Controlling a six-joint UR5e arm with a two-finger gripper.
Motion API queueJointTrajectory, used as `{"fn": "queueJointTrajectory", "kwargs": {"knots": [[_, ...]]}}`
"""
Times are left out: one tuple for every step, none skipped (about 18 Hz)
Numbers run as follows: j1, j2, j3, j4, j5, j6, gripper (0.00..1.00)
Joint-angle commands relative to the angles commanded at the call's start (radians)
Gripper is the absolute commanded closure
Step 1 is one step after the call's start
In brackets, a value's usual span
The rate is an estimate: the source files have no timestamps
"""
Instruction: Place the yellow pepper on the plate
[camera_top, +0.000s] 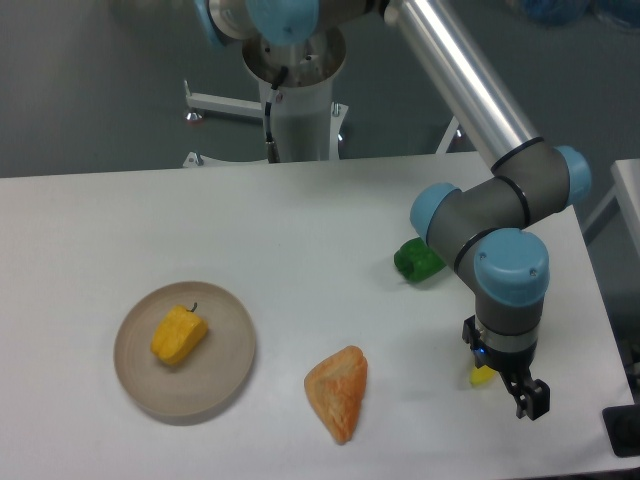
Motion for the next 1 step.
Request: {"fn": "queueJointTrajectory", "kwargs": {"knots": [[0.0,0.0,0.0,0.0,0.0,-0.003,0.0]]}}
